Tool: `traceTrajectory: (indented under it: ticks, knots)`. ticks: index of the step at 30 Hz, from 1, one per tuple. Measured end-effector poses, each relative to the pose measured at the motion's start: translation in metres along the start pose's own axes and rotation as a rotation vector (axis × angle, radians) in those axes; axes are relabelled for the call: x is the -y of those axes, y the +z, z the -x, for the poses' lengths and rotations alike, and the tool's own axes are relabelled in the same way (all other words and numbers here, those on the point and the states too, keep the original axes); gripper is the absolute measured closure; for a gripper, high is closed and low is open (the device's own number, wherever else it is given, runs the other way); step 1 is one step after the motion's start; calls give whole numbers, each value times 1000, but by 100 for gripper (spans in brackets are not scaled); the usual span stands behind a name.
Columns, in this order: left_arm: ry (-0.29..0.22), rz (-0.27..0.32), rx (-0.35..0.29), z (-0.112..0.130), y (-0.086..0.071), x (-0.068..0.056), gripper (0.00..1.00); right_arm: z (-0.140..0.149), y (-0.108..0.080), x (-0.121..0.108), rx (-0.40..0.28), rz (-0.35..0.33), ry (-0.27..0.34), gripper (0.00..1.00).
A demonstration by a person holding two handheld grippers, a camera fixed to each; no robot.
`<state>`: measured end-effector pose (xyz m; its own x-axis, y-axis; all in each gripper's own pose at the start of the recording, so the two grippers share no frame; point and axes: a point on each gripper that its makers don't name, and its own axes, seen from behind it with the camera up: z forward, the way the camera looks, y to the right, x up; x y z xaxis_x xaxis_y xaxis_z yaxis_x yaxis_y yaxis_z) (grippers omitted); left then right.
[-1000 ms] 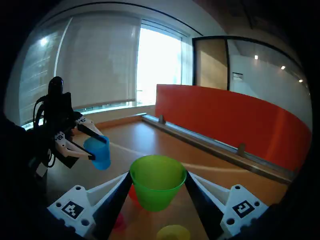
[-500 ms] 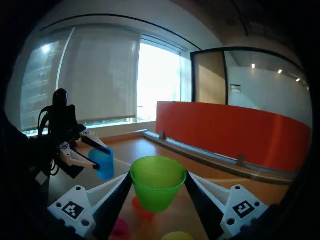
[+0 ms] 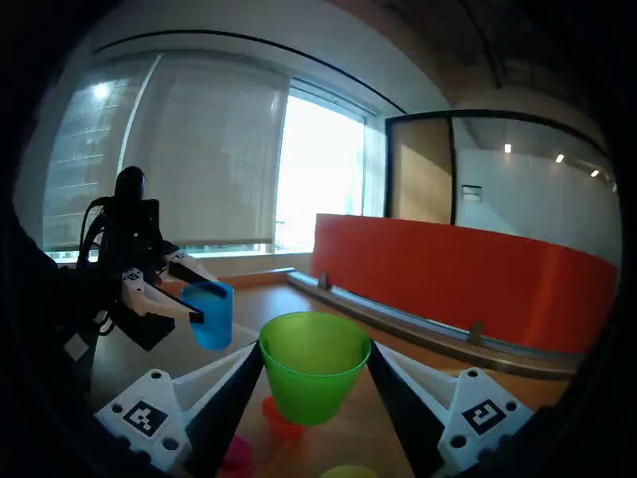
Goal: Pour water
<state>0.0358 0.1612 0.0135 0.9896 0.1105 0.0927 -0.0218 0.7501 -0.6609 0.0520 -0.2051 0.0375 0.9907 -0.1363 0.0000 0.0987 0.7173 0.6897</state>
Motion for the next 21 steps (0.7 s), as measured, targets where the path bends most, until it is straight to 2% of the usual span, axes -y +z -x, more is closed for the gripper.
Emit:
traceTrajectory:
  ticks: [11,21]
  knots:
    - [21,-3,-68,-34,-2,-3,13,6,1,17,3,-44,-1,6]
    - [74,-3,-92,-52,-2,-6,13,17,3,35,24,-80,-13,7]
